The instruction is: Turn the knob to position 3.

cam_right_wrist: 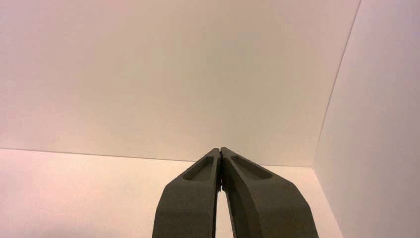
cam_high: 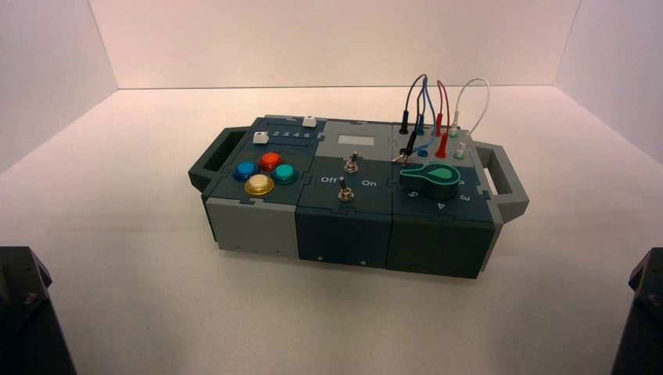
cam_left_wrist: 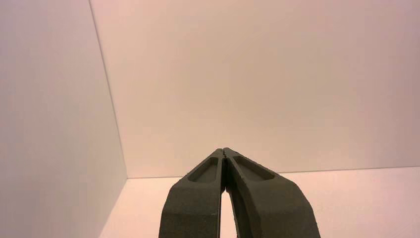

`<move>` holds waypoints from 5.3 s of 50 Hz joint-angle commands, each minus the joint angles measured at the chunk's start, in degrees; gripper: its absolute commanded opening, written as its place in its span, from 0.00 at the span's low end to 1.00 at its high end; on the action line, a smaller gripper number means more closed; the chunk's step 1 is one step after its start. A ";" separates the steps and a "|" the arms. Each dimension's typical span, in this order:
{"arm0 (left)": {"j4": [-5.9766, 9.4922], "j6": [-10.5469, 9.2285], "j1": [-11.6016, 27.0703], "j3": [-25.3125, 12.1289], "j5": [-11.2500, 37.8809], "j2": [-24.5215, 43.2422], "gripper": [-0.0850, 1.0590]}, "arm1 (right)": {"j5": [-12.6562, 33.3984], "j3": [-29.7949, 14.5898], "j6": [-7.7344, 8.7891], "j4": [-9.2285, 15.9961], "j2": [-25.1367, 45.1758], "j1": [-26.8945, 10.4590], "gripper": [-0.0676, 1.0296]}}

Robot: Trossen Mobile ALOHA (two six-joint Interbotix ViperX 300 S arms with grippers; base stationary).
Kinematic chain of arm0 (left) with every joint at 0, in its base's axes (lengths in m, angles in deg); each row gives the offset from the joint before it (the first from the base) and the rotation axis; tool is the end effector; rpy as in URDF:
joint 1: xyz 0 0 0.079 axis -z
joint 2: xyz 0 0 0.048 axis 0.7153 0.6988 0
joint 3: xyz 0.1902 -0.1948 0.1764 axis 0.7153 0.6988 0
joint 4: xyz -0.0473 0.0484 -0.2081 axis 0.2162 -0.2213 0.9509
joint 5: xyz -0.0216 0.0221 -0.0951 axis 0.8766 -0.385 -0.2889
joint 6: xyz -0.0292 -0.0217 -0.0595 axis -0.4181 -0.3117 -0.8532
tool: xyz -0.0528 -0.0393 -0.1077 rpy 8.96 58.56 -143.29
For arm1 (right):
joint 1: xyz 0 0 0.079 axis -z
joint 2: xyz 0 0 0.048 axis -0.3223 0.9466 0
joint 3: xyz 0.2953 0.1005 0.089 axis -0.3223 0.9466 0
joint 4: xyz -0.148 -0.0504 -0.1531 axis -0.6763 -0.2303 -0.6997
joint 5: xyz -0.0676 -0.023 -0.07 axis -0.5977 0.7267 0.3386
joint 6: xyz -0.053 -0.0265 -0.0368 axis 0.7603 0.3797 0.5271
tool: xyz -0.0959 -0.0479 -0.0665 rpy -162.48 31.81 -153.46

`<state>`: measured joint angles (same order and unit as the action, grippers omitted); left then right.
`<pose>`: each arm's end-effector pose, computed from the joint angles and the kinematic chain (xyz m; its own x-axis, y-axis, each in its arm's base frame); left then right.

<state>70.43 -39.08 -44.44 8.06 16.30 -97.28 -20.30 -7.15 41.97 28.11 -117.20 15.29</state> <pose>0.2882 -0.0049 0.2669 0.9996 -0.0141 -0.0260 0.0151 0.9992 0.0381 0.2856 0.0175 0.2849 0.9944 0.0614 -0.0857 -0.0633 0.9978 -0.0199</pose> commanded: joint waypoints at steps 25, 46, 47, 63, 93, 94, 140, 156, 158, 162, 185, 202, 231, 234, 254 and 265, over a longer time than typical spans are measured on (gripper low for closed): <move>-0.09 0.88 0.18 -1.14 -0.70 -0.62 0.05 | -0.35 -1.14 0.18 0.00 0.18 0.26 0.04; -0.70 0.97 0.97 -2.46 1.23 -0.88 0.05 | 7.73 -3.96 -0.09 0.09 2.90 -2.02 0.04; -0.70 1.05 1.14 -2.55 1.67 -0.88 0.05 | 8.35 -4.22 -0.09 0.09 2.90 -2.64 0.04; -0.70 8.35 8.35 -10.72 23.91 -2.20 0.05 | 21.09 -11.34 0.26 0.09 5.01 -11.78 0.04; 0.53 10.63 17.93 -20.21 52.29 1.85 0.05 | 49.13 -23.29 1.32 1.93 15.21 -18.46 0.04; 0.62 10.63 18.02 -20.30 52.56 2.02 0.05 | 49.31 -23.38 1.41 1.93 15.47 -18.63 0.04; 6.33 18.28 25.93 -26.89 68.47 9.76 0.05 | 60.21 -26.28 7.29 5.54 28.74 -28.65 0.04; 9.58 23.55 25.93 -29.97 74.88 13.18 0.05 | 61.70 -27.42 13.54 7.91 32.17 -30.06 0.04; 10.90 24.70 25.93 -29.79 74.79 13.27 0.05 | 61.70 -27.51 14.06 8.00 32.52 -30.50 0.04; 15.91 28.39 25.93 -29.18 74.79 13.27 0.05 | 61.79 -27.69 15.03 8.35 33.40 -31.38 0.04; 32.08 39.99 25.93 -24.87 77.17 13.27 0.05 | 61.61 -27.33 19.60 9.67 37.62 -31.90 0.04; 31.64 40.61 25.93 -25.22 80.86 13.80 0.05 | 61.61 -27.16 20.57 9.40 41.92 -32.17 0.04; 29.97 37.27 25.93 -28.56 83.76 18.72 0.05 | 56.69 -24.70 10.99 6.15 44.56 -36.30 0.04; 29.97 37.09 25.93 -28.39 83.67 18.90 0.05 | 56.16 -24.08 10.46 6.06 44.47 -36.39 0.04; 29.97 37.09 26.81 -26.63 83.94 19.07 0.05 | 53.44 -22.50 8.96 6.24 44.30 -36.47 0.04; 30.06 37.35 28.04 -24.17 79.45 18.19 0.05 | 52.29 -22.32 7.21 6.24 44.47 -36.47 0.04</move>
<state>100.22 -1.81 -17.02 -16.46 97.95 -78.21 32.61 -28.86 49.88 34.18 -71.76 -20.84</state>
